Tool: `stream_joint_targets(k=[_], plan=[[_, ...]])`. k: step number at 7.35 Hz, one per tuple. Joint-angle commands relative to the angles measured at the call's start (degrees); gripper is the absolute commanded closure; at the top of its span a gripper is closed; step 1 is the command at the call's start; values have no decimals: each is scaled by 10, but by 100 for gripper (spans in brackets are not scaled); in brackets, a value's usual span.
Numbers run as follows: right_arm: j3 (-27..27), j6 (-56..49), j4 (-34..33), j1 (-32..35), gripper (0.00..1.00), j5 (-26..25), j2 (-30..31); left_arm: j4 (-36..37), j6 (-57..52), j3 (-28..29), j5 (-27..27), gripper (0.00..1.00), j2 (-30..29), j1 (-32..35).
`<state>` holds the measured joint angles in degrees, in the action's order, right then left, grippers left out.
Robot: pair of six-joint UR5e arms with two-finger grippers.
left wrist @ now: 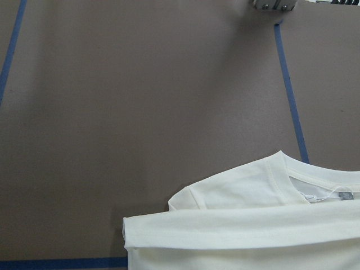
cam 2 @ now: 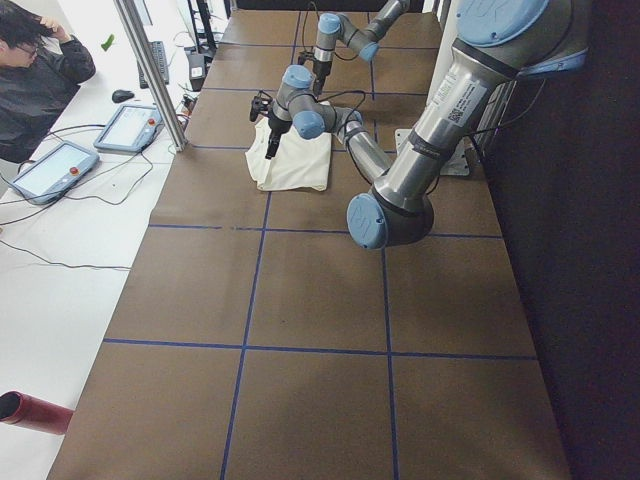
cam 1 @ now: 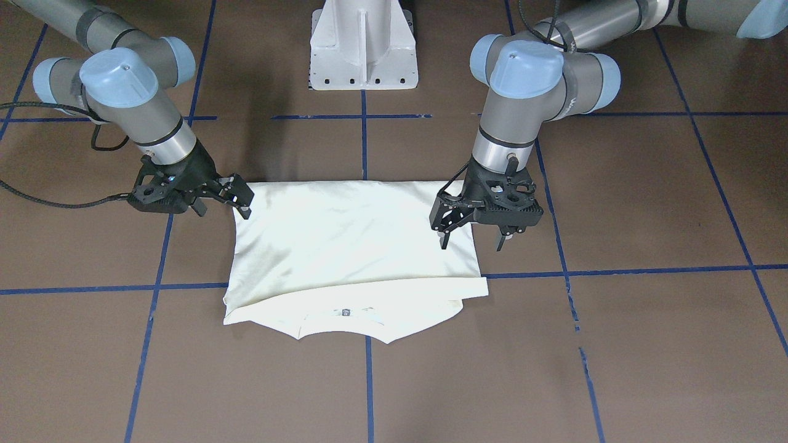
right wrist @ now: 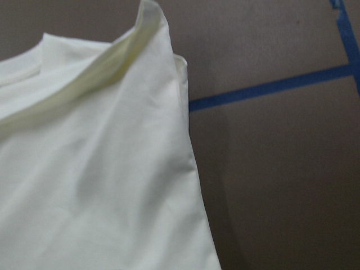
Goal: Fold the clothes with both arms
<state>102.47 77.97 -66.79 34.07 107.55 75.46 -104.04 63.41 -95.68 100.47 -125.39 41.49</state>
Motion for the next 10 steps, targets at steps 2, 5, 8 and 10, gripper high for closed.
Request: stream_joint_targets(k=[2,5,8,10], plan=[[-6,-6,-1,-14,84,2,2,-4,-2,-3,1,0,8,0],[1,-9,5,-11,100,28,4,-4,-2,-2,1,0,8,0],[78,-9,8,-14,100,57,73,-4,-1,-3,0,0,8,0],[215,2,8,-95,100,81,195,-3,0,-5,0,0,7,0]])
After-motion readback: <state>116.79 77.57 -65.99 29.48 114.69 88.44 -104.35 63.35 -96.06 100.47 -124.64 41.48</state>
